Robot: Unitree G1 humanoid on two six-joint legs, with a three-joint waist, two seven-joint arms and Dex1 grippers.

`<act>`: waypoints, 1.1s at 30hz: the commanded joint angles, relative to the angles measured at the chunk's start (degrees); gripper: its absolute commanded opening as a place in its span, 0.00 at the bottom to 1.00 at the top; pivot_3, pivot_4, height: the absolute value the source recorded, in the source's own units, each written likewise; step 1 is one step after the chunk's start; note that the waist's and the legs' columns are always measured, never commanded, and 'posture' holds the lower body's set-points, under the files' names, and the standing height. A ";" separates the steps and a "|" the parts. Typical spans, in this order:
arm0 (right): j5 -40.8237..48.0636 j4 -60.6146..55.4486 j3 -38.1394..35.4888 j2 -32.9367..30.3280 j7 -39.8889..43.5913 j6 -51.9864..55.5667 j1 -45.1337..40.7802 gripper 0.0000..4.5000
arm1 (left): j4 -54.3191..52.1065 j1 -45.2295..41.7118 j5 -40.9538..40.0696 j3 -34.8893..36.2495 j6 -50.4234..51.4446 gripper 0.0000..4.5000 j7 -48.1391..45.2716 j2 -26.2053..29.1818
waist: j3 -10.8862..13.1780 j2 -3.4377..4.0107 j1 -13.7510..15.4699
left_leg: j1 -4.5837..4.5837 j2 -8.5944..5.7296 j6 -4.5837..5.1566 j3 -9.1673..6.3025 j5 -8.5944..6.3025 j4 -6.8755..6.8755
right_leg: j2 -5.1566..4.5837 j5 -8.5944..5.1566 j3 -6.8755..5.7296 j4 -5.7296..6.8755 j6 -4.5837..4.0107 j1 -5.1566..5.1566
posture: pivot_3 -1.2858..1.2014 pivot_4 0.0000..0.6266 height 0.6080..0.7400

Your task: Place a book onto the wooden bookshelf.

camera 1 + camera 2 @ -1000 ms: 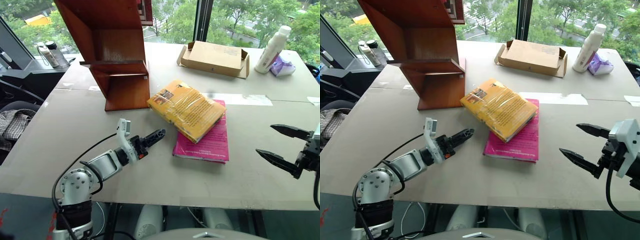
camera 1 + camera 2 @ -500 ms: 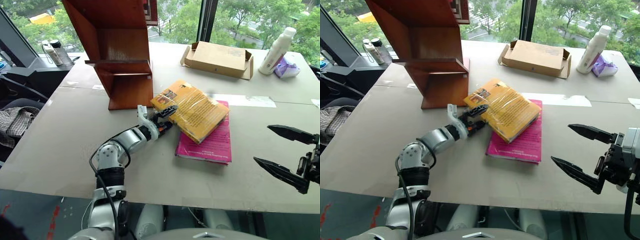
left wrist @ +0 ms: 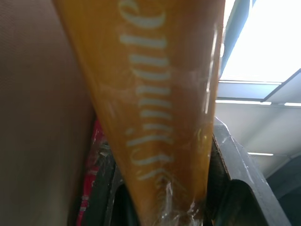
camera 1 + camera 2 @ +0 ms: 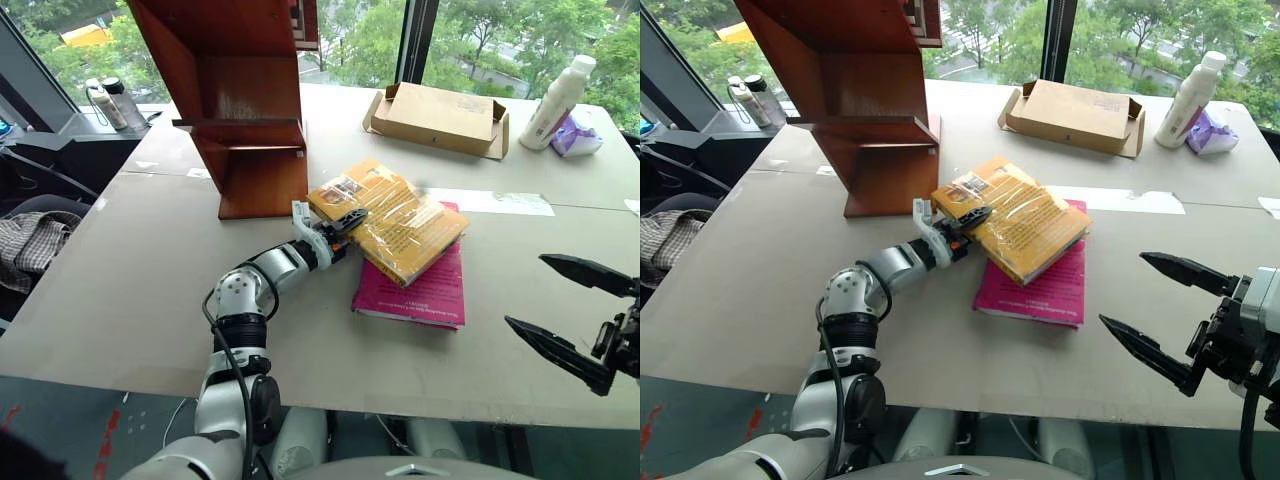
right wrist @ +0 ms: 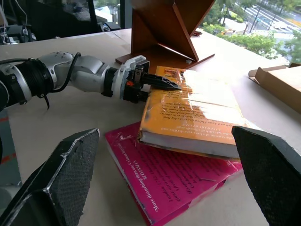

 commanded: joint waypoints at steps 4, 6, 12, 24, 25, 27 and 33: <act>6.26 6.66 -1.71 1.25 -3.63 -3.03 -6.20 1.00 | -27.72 -10.62 11.49 -12.37 -0.74 0.21 -14.94 12.10 | 0.04 -0.05 0.12 | -0.05 -0.02 -0.01 -0.05 0.00 0.00 | 0.00 0.00 -0.05 -0.04 -0.01 -0.01 | 0.52 0.24 1.00; 8.28 8.26 -1.48 0.95 -4.30 -3.21 -8.38 1.00 | -33.63 -15.47 24.09 -19.12 -8.76 0.21 -23.92 20.42 | 0.05 -0.04 0.03 | -0.04 -0.06 -0.02 -0.03 0.00 -0.02 | 0.00 0.00 -0.03 -0.12 -0.02 0.02 | 0.52 0.24 1.00; 6.05 13.71 1.99 -1.46 -2.79 -4.34 -15.37 1.00 | -33.20 -28.28 55.09 -28.42 -35.31 0.21 -39.28 37.22 | 0.00 0.36 -0.22 | 0.06 -0.14 -0.01 0.16 0.00 -0.30 | 0.05 0.01 0.12 -0.42 -0.03 0.02 | 0.52 0.24 1.00; -3.46 28.00 12.43 -5.44 7.40 -9.87 -34.61 1.00 | -18.12 -40.29 85.20 -36.84 -49.34 0.21 -63.16 55.98 | 0.28 0.47 -0.09 | -0.08 -0.14 0.05 0.24 -0.02 -0.28 | 0.10 0.05 0.09 -0.48 0.32 -0.07 | 0.52 0.24 1.00; -3.59 28.53 12.98 -5.41 8.01 -9.99 -35.39 1.00 | -16.88 -40.77 87.00 -37.63 -48.73 0.21 -64.60 56.64 | 0.31 0.46 -0.08 | -0.08 -0.14 0.05 0.26 -0.02 -0.30 | 0.11 0.06 0.09 -0.50 0.33 -0.07 | 0.52 0.24 1.00; -3.94 29.40 14.02 -5.10 8.96 -10.18 -36.54 1.00 | -14.08 -41.50 91.47 -39.39 -48.48 0.21 -66.77 57.44 | 0.33 0.44 -0.09 | -0.10 -0.12 0.05 0.30 -0.02 -0.29 | 0.15 0.05 0.03 -0.48 0.34 -0.08 | 0.52 0.24 1.00; -4.98 31.33 15.91 -4.14 10.65 -10.30 -38.73 1.00 | -9.85 -40.32 102.60 -44.89 -44.40 0.21 -72.40 55.90 | 0.34 0.44 -0.19 | -0.16 -0.06 0.06 0.32 -0.03 -0.25 | 0.11 0.06 0.08 -0.47 0.36 -0.12 | 0.52 0.24 1.00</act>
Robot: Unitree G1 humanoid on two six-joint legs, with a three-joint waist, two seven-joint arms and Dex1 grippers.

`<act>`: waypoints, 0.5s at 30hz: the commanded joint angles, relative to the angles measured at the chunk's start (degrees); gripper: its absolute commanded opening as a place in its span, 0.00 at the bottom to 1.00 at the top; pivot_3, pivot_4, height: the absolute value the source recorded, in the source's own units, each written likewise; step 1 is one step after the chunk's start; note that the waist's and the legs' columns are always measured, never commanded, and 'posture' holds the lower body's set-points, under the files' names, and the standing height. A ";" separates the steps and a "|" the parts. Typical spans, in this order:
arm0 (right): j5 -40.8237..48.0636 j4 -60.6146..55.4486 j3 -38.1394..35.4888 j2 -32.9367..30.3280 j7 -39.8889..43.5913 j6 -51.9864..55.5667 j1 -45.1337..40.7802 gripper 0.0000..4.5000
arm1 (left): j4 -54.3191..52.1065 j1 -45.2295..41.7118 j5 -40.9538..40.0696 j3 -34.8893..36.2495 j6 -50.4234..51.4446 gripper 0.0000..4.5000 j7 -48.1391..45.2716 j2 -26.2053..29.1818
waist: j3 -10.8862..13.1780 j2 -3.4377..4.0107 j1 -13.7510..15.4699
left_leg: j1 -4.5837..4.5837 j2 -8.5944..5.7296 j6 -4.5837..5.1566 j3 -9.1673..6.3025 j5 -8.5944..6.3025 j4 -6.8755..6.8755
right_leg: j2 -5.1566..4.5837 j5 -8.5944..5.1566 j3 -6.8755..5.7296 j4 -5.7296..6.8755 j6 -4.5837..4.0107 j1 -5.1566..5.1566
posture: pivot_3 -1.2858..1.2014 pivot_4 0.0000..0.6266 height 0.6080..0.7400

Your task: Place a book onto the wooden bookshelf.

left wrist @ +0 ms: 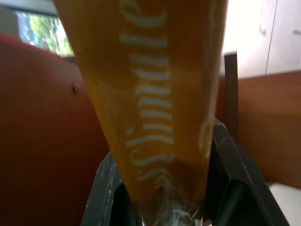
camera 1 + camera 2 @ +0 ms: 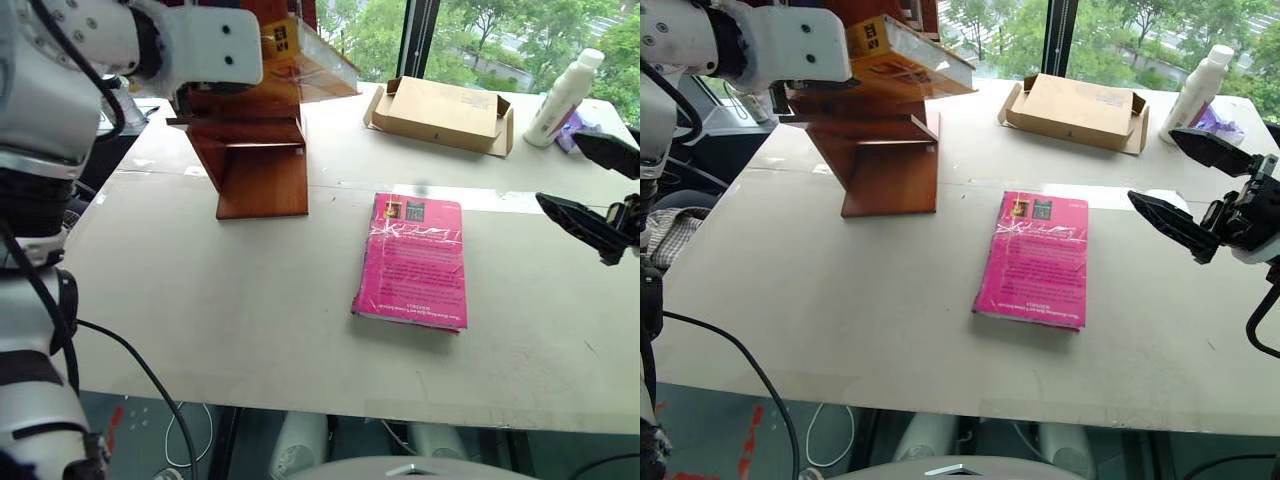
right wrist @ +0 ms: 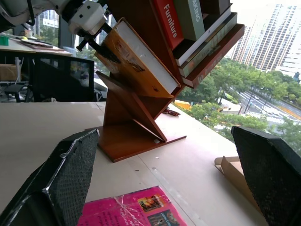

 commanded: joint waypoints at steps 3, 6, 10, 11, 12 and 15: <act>-0.43 0.71 -0.55 0.21 1.28 -1.27 -1.05 1.00 | 1.68 -0.36 9.94 -3.23 5.12 0.21 -4.87 -1.97 | -0.02 0.03 -0.91 | 0.16 -0.01 0.00 0.05 0.00 0.01 | 0.01 0.01 0.13 0.16 0.01 0.00 | 0.52 0.24 1.00; -0.55 0.61 -0.32 0.51 1.13 -1.20 -1.15 1.00 | 4.55 -1.62 12.94 -4.02 6.42 0.21 -5.02 -5.74 | -0.02 0.04 -1.39 | 0.26 -0.02 0.00 0.00 0.01 0.08 | 0.05 -0.01 0.13 0.55 0.01 -0.02 | 0.52 0.24 1.00; -0.89 0.88 -0.21 0.68 1.38 -1.31 -0.91 1.00 | 8.15 -2.61 14.93 -3.61 8.71 0.32 -5.81 -9.32 | -0.03 0.06 -1.48 | 0.31 -0.02 -0.02 -0.06 0.02 0.25 | 0.09 -0.13 0.13 0.93 0.18 -0.08 | 0.52 0.24 1.00; -0.99 0.91 -0.22 0.70 1.42 -1.31 -0.87 1.00 | 8.03 -2.39 14.94 -3.13 9.64 0.43 -6.34 -9.49 | -0.04 0.06 -1.50 | 0.31 0.01 -0.02 -0.06 0.02 0.29 | 0.08 -0.13 0.15 0.98 0.18 -0.08 | 0.52 0.24 1.00; -1.10 0.94 -0.29 0.73 1.43 -1.33 -0.78 1.00 | 7.68 -2.18 14.90 -2.27 10.70 0.50 -6.11 -9.74 | -0.04 0.06 -1.57 | 0.30 0.01 -0.02 -0.05 0.02 0.29 | 0.08 -0.13 0.16 0.98 0.18 -0.09 | 0.52 0.24 1.00; -1.20 0.68 -0.54 0.87 1.33 -1.20 -0.57 1.00 | 6.70 -2.92 14.01 1.96 14.08 0.78 -3.22 -11.03 | -0.04 0.07 -1.66 | 0.25 0.14 -0.02 0.01 0.02 0.30 | 0.07 -0.09 0.24 0.96 0.13 -0.17 | 0.52 0.24 1.00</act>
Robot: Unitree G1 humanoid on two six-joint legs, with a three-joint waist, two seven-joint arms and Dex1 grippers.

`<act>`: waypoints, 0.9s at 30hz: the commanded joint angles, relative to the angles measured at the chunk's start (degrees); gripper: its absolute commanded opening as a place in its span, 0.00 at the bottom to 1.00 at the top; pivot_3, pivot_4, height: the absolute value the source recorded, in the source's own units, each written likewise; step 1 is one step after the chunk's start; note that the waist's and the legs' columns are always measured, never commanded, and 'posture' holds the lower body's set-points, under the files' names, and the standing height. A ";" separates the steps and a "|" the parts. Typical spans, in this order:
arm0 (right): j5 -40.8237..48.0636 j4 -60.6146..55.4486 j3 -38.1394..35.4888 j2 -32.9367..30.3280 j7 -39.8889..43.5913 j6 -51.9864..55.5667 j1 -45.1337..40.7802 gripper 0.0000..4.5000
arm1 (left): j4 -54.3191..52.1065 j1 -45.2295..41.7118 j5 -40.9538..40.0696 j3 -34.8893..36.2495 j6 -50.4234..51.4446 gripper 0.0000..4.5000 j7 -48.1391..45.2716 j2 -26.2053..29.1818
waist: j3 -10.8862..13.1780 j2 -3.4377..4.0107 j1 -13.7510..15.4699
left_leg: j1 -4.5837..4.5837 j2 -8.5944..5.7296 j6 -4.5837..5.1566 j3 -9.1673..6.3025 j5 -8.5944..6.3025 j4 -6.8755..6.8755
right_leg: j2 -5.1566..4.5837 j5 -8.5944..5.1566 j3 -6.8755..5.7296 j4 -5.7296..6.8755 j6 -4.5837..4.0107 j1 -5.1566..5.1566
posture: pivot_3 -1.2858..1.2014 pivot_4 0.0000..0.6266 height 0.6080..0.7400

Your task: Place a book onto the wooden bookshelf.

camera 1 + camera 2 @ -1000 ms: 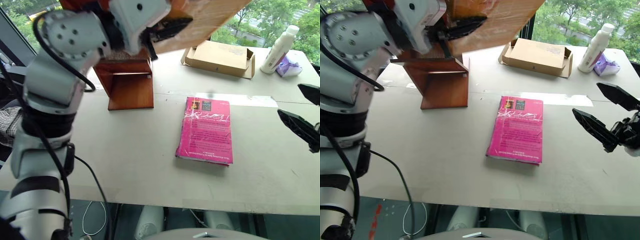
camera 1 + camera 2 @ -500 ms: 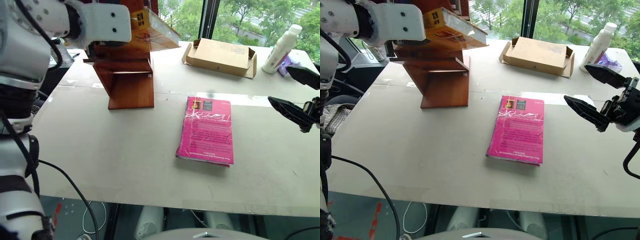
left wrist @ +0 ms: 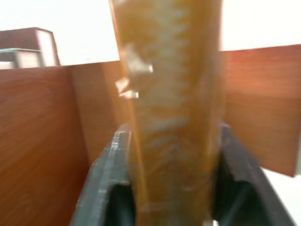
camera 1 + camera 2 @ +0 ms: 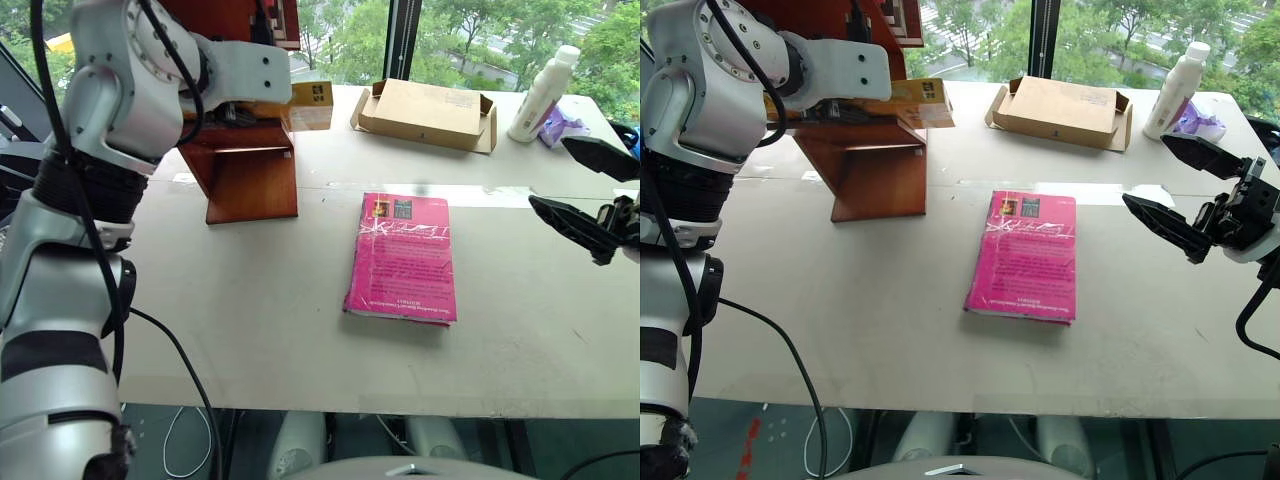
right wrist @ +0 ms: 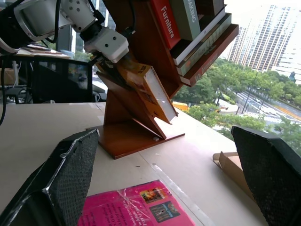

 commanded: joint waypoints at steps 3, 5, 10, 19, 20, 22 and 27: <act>0.26 -1.10 -1.96 0.06 0.09 -0.90 0.47 1.00 | -7.46 -1.35 -7.69 10.53 15.04 0.96 -4.41 -1.02 | 0.05 -0.06 0.21 | -0.13 0.01 0.00 0.00 0.00 0.00 | -0.02 0.03 -0.01 -0.01 -0.04 -0.08 | 0.52 0.24 1.00; 0.62 -1.41 -2.59 -0.08 0.04 -0.70 0.98 1.00 | -14.41 0.10 -14.55 16.04 24.75 0.96 -9.76 1.00 | 0.09 -0.12 0.20 | -0.38 0.03 0.00 -0.02 0.00 0.03 | -0.03 0.03 -0.04 -0.02 -0.03 -0.30 | 0.52 0.24 1.00; 1.83 -1.62 -3.40 -0.45 -0.20 0.11 1.30 1.00 | -29.73 6.69 -33.65 32.91 45.84 0.96 -16.14 5.49 | 0.09 -0.06 -0.11 | -0.77 0.07 -0.02 0.01 0.00 0.11 | -0.04 0.00 0.01 0.11 0.01 -0.76 | 0.52 0.24 1.00; 5.56 -1.33 -3.01 -0.38 -1.27 2.38 -2.20 1.00 | -52.10 30.94 -53.14 48.48 63.22 0.96 -7.82 -7.36 | 0.09 0.03 0.18 | -0.01 0.05 -0.01 -0.29 -0.02 0.58 | -0.08 -0.23 -0.30 0.13 0.03 0.34 | 0.52 0.24 1.00; 5.72 -1.51 -3.05 -0.42 -1.61 2.59 -2.39 1.00 | -53.64 35.41 -53.65 49.04 60.18 0.96 -5.69 -10.12 | 0.09 0.04 0.19 | -0.01 0.07 -0.01 -0.32 -0.01 0.55 | -0.07 -0.24 -0.29 0.11 -0.02 0.34 | 0.52 0.24 1.00; 6.78 -1.76 -3.96 -0.67 -2.13 3.27 -2.35 1.00 | -54.85 43.44 -51.90 46.76 52.91 0.96 0.17 -14.41 | 0.23 -0.21 0.23 | 0.02 0.08 -0.01 -0.31 -0.01 0.58 | -0.07 -0.12 -0.28 0.16 -0.20 0.35 | 0.52 0.24 1.00; 5.74 -3.82 -5.47 -2.17 -4.05 5.77 1.73 1.00 | -49.36 54.80 -46.21 41.31 33.18 0.96 16.53 -26.31 | 0.06 -0.09 0.84 | -0.14 0.01 -0.03 -0.44 -0.01 0.52 | -0.22 0.04 -0.15 0.10 -0.09 0.31 | 0.52 0.24 1.00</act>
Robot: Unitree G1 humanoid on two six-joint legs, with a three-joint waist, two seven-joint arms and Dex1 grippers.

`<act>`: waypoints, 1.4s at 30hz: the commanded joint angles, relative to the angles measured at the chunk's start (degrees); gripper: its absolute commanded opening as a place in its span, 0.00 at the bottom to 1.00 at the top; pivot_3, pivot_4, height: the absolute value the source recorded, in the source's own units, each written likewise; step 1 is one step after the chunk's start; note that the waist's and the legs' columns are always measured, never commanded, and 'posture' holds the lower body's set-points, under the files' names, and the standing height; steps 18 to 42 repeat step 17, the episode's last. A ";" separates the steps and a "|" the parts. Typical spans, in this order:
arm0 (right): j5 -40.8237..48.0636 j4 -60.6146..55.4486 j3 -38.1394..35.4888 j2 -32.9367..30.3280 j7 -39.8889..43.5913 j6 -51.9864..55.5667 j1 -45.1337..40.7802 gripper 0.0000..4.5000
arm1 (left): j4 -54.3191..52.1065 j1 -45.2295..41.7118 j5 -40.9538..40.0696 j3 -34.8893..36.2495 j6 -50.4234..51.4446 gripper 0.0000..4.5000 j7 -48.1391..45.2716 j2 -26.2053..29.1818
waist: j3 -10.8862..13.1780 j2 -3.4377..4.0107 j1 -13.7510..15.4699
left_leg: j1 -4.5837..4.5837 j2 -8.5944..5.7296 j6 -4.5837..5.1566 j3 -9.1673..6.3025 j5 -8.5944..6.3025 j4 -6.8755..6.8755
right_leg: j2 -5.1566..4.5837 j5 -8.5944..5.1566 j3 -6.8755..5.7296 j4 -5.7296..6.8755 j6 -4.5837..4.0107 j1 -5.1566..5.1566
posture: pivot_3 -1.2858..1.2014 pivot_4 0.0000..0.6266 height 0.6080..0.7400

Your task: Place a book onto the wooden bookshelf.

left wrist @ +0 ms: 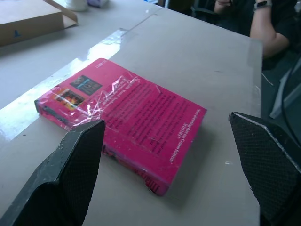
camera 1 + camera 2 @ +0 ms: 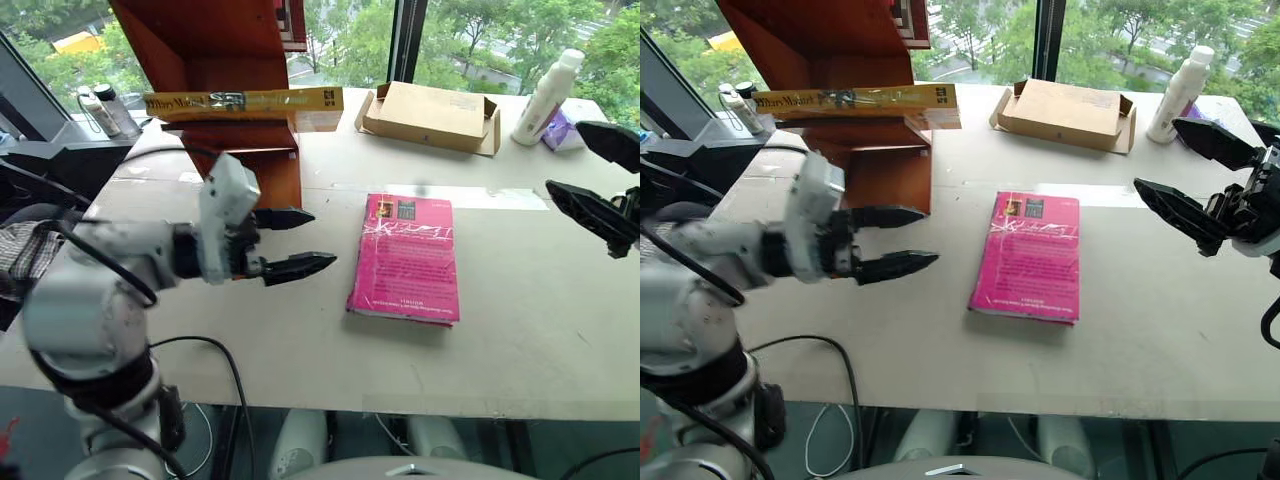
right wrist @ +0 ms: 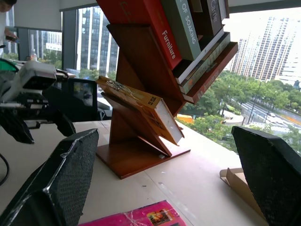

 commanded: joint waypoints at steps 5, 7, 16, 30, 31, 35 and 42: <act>-16.41 1.72 -3.91 -4.94 2.62 -3.01 20.65 1.00 | 7.45 11.75 1.78 -2.25 -22.81 0.96 4.76 4.48 | -0.07 -0.03 1.11 | -0.01 -0.02 0.00 -0.08 -0.01 -0.16 | -0.09 -0.13 -0.10 -0.16 -0.24 0.01 | 0.52 0.24 1.00; -19.65 4.06 -6.74 -5.29 4.88 -4.97 26.71 1.00 | 9.36 16.16 2.16 -2.72 -27.24 0.96 3.47 7.76 | -0.04 0.02 1.04 | -0.01 -0.03 0.01 0.02 -0.02 -0.18 | -0.14 -0.13 -0.06 -0.19 -0.24 -0.01 | 0.52 0.24 1.00; -23.01 7.56 -15.66 -4.56 9.66 -7.04 38.73 1.00 | 14.98 22.78 -2.62 -1.14 -34.13 0.96 1.26 14.12 | -0.10 0.12 0.86 | 0.12 0.01 0.04 0.14 -0.05 -0.19 | -0.52 -0.15 -0.04 -0.20 -0.23 -0.04 | 0.52 0.24 1.00; -22.87 7.41 -15.87 -4.36 9.53 -6.94 38.82 1.00 | 14.87 23.07 -2.74 -1.90 -34.58 0.96 1.11 14.60 | -0.10 0.12 0.86 | 0.11 0.01 0.04 0.14 -0.05 -0.19 | -0.55 -0.15 -0.04 -0.21 -0.23 -0.04 | 0.52 0.24 1.00; -22.87 7.41 -15.87 -4.36 9.53 -6.94 38.82 1.00 | 14.87 23.07 -2.74 -1.90 -34.58 0.96 1.11 14.60 | -0.10 0.12 0.86 | 0.11 0.01 0.04 0.14 -0.05 -0.19 | -0.55 -0.15 -0.04 -0.21 -0.23 -0.04 | 0.52 0.24 1.00; -22.87 7.41 -15.87 -4.36 9.53 -6.94 38.82 1.00 | 14.87 23.07 -2.74 -1.90 -34.58 0.96 1.11 14.60 | -0.10 0.12 0.86 | 0.11 0.01 0.04 0.14 -0.05 -0.19 | -0.55 -0.15 -0.04 -0.21 -0.23 -0.04 | 0.52 0.24 1.00; -22.87 7.41 -15.87 -4.36 9.53 -6.94 38.82 1.00 | 14.87 23.07 -2.74 -1.90 -34.58 0.96 1.11 14.60 | -0.10 0.12 0.86 | 0.11 0.01 0.04 0.14 -0.05 -0.19 | -0.55 -0.15 -0.04 -0.21 -0.23 -0.04 | 0.52 0.24 1.00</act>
